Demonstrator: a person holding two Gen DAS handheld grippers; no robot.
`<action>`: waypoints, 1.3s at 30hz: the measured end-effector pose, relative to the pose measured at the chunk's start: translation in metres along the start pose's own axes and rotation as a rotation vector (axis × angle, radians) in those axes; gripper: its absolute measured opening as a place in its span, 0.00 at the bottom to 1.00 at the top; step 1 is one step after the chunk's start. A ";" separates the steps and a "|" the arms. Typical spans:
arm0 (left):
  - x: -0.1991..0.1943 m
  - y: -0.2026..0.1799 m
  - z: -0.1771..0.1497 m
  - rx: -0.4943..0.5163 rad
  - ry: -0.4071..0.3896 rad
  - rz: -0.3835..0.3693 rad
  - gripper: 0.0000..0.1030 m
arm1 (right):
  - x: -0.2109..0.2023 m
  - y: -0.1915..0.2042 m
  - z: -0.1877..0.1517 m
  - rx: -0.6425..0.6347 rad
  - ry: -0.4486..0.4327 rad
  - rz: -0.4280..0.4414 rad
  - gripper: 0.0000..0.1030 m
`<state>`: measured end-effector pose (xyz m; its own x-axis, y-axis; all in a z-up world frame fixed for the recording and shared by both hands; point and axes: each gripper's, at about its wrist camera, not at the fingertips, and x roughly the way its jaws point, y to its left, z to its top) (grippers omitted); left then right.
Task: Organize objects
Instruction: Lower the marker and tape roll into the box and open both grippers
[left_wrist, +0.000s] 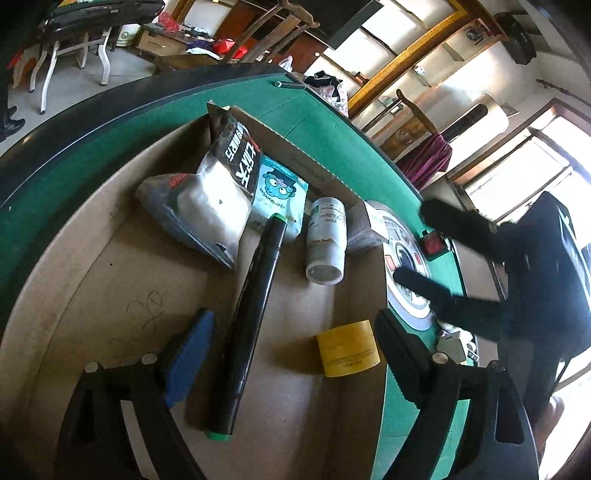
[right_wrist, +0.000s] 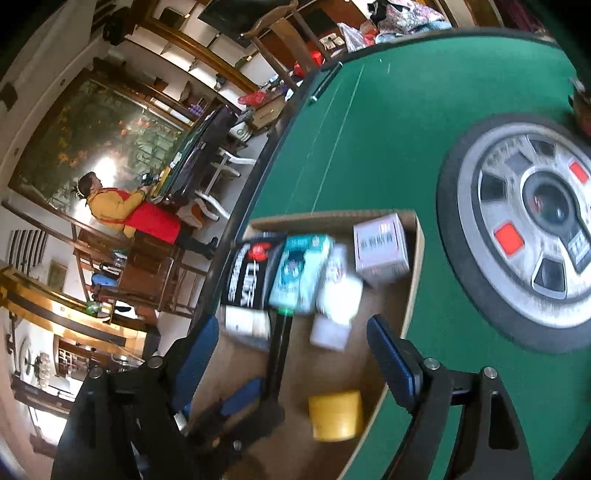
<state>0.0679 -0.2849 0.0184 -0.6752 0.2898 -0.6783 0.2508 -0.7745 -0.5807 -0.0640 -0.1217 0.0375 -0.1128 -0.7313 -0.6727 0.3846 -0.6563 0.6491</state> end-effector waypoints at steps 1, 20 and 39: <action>0.000 -0.001 -0.001 0.005 -0.002 0.005 0.84 | -0.002 -0.003 -0.003 0.003 0.003 0.005 0.84; -0.035 0.011 -0.029 -0.057 0.007 -0.070 0.84 | -0.026 -0.024 -0.061 0.141 0.084 0.280 0.90; -0.117 0.017 -0.030 0.080 -0.189 -0.010 0.85 | 0.009 0.042 -0.048 -0.088 0.061 -0.052 0.91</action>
<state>0.1720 -0.3155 0.0749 -0.7974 0.1927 -0.5718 0.1930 -0.8164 -0.5443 -0.0052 -0.1474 0.0415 -0.0800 -0.6825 -0.7265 0.4590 -0.6722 0.5809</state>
